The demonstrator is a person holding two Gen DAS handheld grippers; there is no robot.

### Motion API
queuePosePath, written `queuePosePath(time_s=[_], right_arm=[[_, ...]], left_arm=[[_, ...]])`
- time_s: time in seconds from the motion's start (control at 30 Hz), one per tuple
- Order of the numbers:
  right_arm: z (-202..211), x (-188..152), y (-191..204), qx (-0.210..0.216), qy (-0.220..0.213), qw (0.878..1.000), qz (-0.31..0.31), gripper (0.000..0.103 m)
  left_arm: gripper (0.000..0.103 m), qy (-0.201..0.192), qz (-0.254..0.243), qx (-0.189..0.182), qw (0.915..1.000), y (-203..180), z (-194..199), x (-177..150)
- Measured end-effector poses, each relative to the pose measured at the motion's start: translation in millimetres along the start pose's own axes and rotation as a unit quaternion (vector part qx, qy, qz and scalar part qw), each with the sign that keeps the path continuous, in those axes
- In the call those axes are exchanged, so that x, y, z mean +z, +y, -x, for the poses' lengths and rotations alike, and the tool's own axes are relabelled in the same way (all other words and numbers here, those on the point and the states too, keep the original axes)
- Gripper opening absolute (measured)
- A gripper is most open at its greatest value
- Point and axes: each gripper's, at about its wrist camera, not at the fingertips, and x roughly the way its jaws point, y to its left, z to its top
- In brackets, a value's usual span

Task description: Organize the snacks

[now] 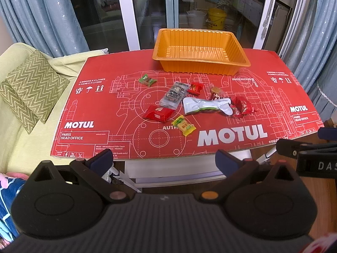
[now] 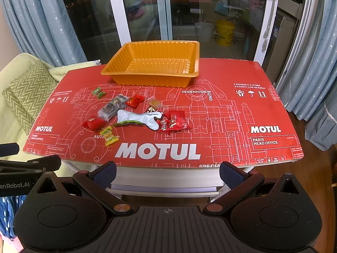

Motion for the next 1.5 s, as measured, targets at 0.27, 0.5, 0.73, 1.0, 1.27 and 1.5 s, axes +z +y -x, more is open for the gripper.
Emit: queuePosePath(time_s=[0.27, 0.5, 0.73, 1.0, 1.27, 1.5], right_arm=[[-6.7, -1.8, -5.5, 0.010, -0.003, 1.000, -0.008, 0.103], [-16.2, 0.1, -16.0, 0.031, -0.028, 0.999, -0.007, 0.103], [-36.6, 5.2, -34.7, 0.037, -0.044, 0.998, 0.016, 0.103], [-66.9, 15.8, -60.3, 0.068, -0.042, 0.995, 0.051, 0.103], [-97.6, 24.8, -76.4, 0.097, -0.043, 0.991, 0.077, 0.103], [-120.4, 36.2, -79.2, 0.098, -0.035, 0.991, 0.084, 0.103]], left_arm=[[0.103, 0.005, 0.007, -0.009, 0.9999, 6.9, -7.2, 1.8], [0.103, 0.018, 0.027, -0.017, 0.9993, 15.2, -19.5, 7.3], [0.103, 0.025, 0.056, -0.010, 0.9981, 13.3, -37.4, 9.9], [0.102, 0.017, 0.098, 0.001, 0.9950, 2.2, -60.0, 11.0], [0.100, 0.015, 0.148, 0.024, 0.9887, -8.8, -82.5, 3.8], [0.099, 0.024, 0.175, 0.047, 0.9831, -14.4, -98.6, -4.4]])
